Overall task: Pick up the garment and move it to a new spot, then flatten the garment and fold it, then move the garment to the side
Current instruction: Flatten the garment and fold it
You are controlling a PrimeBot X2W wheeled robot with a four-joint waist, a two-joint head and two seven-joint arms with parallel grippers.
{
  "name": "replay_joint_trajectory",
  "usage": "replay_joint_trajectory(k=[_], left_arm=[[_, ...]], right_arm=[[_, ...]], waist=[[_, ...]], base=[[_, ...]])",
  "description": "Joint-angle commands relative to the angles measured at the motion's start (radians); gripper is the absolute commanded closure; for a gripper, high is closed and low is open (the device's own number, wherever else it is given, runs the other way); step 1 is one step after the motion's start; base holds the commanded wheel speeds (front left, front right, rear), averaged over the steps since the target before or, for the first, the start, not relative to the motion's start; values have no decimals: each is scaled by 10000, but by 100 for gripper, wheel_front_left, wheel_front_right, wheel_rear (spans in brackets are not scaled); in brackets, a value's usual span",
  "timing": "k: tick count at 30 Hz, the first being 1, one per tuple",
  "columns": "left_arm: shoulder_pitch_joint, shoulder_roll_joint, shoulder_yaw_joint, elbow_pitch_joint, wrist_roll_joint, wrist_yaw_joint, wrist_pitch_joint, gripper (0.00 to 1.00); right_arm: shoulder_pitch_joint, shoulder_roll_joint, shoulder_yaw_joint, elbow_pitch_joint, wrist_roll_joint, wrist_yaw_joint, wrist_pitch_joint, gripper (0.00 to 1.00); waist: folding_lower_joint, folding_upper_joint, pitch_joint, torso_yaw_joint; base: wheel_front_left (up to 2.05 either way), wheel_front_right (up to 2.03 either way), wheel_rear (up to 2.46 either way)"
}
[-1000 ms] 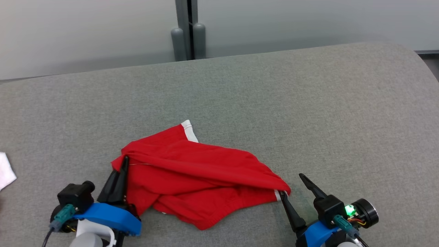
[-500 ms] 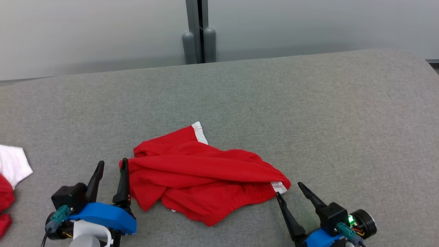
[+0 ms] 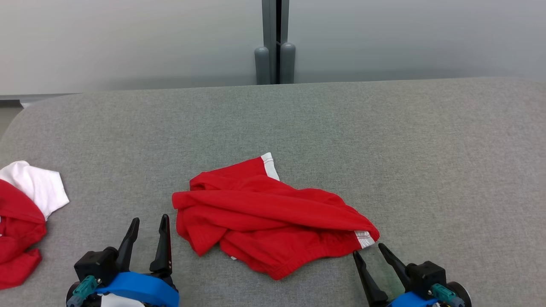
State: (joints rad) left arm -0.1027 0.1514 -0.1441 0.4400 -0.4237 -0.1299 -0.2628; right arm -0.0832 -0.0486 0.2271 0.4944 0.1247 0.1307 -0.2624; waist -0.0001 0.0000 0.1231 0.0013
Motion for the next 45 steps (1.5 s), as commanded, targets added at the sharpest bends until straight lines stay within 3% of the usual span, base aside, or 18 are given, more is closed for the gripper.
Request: replay_joint_trajectory(k=[1,2,4,5,11,17,21,30,37,41,45], left_arm=[[5,23,5,-68,-38,-15,-30,0],[-12,31,-36,-80,-61,-15,-30,0],[-39,74,-116,-108,-88,-15,-30,0],[-45,102,-130,-112,-126,-15,-30,0],[54,119,-137,-138,-211,-15,-30,0],[200,-14,-272,-127,-228,-15,-30,0],[277,-205,-515,23,-159,-15,-30,0],[405,-486,-703,255,-39,-15,-31,0],[590,-640,-622,462,100,-15,-30,0],[804,-705,-459,534,184,-15,-30,0],[871,-767,-369,489,251,-15,-29,0]], right_arm=[[-231,-35,-42,130,224,1,-37,48],[-312,-37,-69,217,258,1,-35,55],[-446,-35,-34,326,473,1,-35,89],[-516,-37,-5,356,525,1,-37,100],[-827,-41,-194,21,321,-1,-38,100],[-1480,-53,-1215,-679,-1537,1,-38,100],[-2448,-396,-1447,-737,-1968,-1,-38,100],[-5547,-861,-357,-519,-1809,-1,111,100],[-7998,-545,1261,-329,-1666,-1,78,100],[-8092,-381,1770,-209,-1339,-1,21,100],[-7304,-864,1438,96,-1160,-2,-6,100]], waist=[[1,0,56,104],[1,0,80,155],[1,0,124,233],[1,0,139,257],[1,0,149,313],[1,0,-46,196],[1,0,-384,325],[1,0,-831,1022],[1,0,-1142,1561],[1,0,-1302,1498],[1,0,-1307,1133]], base=[[0,0,0],[0,0,0],[0,0,0],[0,0,0],[0,0,0],[0,0,0],[0,0,0],[0,0,0],[0,0,0],[0,0,0],[0,0,0]])
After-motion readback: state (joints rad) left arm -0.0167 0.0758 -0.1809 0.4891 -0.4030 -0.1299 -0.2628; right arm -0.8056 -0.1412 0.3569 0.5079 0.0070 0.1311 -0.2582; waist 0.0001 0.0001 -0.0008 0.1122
